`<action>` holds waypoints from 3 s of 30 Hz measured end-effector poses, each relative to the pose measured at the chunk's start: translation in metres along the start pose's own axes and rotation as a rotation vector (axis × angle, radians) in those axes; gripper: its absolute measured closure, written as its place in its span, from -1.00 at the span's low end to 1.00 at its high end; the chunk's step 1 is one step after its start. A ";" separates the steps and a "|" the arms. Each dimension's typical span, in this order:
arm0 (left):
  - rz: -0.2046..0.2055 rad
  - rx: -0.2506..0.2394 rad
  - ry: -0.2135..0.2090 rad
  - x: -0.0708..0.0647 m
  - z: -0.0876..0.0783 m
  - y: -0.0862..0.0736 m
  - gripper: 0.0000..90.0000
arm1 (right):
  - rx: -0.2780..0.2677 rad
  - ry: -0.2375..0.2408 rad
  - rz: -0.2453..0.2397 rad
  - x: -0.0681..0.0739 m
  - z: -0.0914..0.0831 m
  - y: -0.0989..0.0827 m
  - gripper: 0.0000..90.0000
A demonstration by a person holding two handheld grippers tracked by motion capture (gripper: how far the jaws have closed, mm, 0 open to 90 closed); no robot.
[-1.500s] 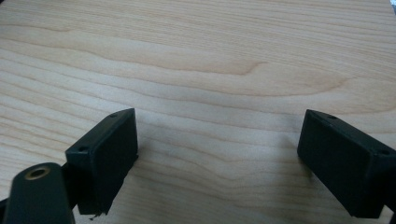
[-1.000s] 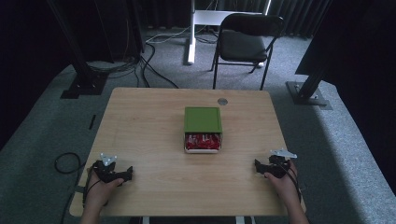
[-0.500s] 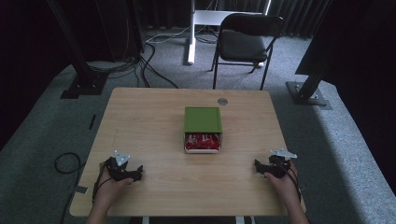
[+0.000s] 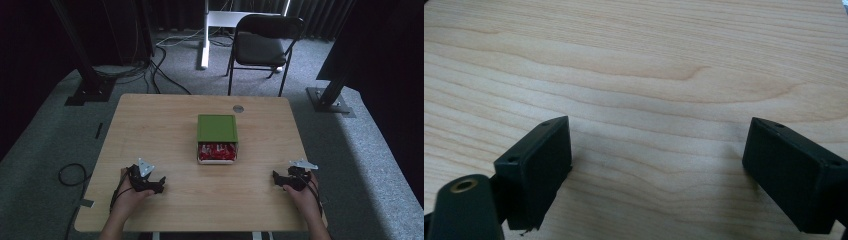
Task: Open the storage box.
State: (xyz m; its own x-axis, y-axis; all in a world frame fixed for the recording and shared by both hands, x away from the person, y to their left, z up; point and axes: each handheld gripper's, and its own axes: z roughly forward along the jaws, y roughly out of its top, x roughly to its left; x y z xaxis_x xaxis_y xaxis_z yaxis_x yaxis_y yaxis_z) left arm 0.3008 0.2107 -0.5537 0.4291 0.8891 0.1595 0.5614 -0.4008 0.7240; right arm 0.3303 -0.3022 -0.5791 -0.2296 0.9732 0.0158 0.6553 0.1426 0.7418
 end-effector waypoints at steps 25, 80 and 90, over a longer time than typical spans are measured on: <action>0.198 -0.095 -0.047 -0.052 -0.003 0.049 -0.85 | 0.000 0.000 0.001 0.000 0.000 0.000 -0.74; 0.558 -0.159 -0.293 -0.139 0.033 0.105 -0.71 | -0.001 0.000 0.001 0.000 0.000 0.000 -0.74; 0.718 -0.137 -0.222 -0.142 0.036 0.100 -0.60 | -0.001 0.001 0.002 0.000 0.000 0.000 -0.74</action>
State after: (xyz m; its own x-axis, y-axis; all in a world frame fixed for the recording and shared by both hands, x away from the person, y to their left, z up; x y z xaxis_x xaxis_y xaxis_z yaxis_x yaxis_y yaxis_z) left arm 0.3217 0.0363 -0.5283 0.7961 0.3490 0.4944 0.0036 -0.8197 0.5728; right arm 0.3302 -0.3023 -0.5791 -0.2286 0.9733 0.0177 0.6550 0.1403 0.7425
